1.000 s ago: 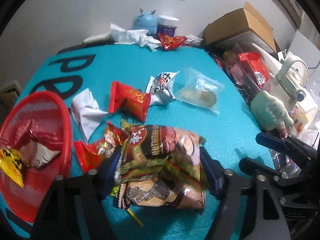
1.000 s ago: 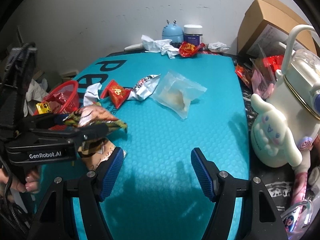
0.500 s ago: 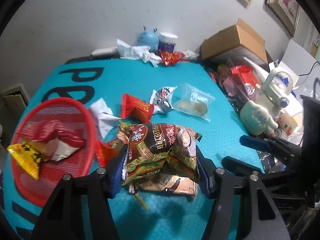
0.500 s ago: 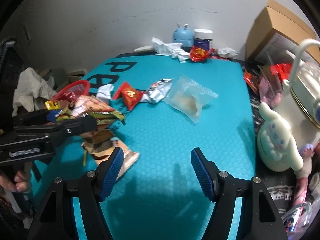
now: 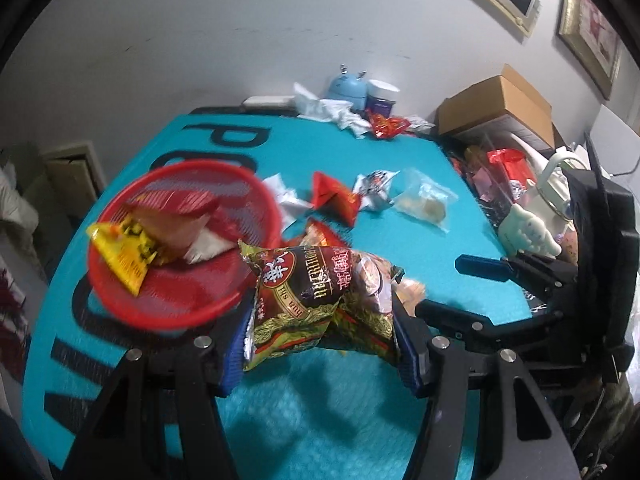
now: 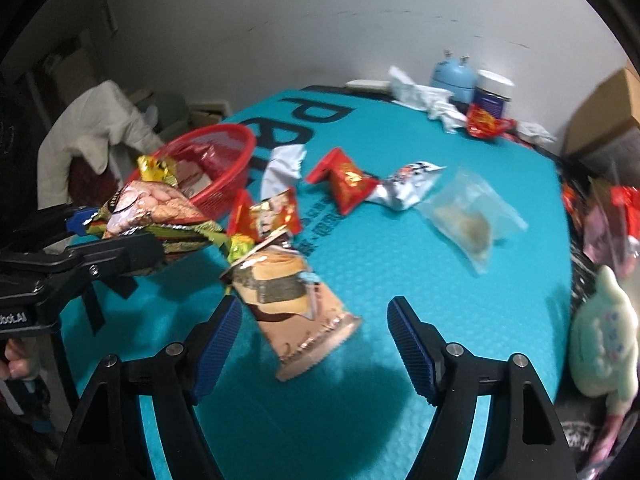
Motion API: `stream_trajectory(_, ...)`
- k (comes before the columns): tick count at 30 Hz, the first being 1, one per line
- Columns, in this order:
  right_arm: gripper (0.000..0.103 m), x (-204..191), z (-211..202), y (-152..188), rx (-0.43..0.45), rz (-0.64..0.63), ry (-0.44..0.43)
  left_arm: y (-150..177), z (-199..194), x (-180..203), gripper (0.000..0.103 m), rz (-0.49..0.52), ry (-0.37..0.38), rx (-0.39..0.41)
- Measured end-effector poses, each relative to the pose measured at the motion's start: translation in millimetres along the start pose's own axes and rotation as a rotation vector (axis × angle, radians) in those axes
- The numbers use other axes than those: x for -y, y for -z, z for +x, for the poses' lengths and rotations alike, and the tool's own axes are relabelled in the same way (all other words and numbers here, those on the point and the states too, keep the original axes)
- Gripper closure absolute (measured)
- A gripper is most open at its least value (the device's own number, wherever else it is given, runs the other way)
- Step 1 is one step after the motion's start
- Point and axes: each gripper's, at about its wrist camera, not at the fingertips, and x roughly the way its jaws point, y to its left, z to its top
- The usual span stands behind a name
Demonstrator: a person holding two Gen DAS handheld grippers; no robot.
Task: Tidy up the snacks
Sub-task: 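Grasp the brown-green snack bag with the left tool while the right tool grasps the beige seaweed bag, then lift both bags and carry them toward the red basket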
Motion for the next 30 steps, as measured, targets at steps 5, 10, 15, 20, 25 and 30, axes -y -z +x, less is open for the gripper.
stream_trajectory(5, 0.023, -11, 20, -2, -0.042, -0.075, -0.021, 14, -2, -9, 0.044, -0.031, -0.018, -0.010)
stream_trajectory(10, 0.023, -16, 38, -5, -0.078, -0.131, -0.022, 19, -5, -12, 0.044, -0.051, -0.033, 0.004)
stream_trajectory(15, 0.023, -16, 51, -6, -0.109, -0.153, -0.019, 20, -3, -11, 0.044, -0.063, -0.033, 0.000)
stream_trajectory(20, 0.025, -13, 59, -2, -0.140, -0.136, -0.025, 19, -1, -10, 0.044, -0.060, -0.038, -0.003)
stream_trajectory(25, 0.051, -15, 50, 4, -0.130, -0.136, -0.023, 19, -1, -10, 0.044, -0.062, -0.035, -0.004)
stream_trajectory(30, 0.051, -18, 38, 11, -0.109, -0.121, -0.028, 21, -3, -10, 0.044, -0.066, -0.029, -0.011)
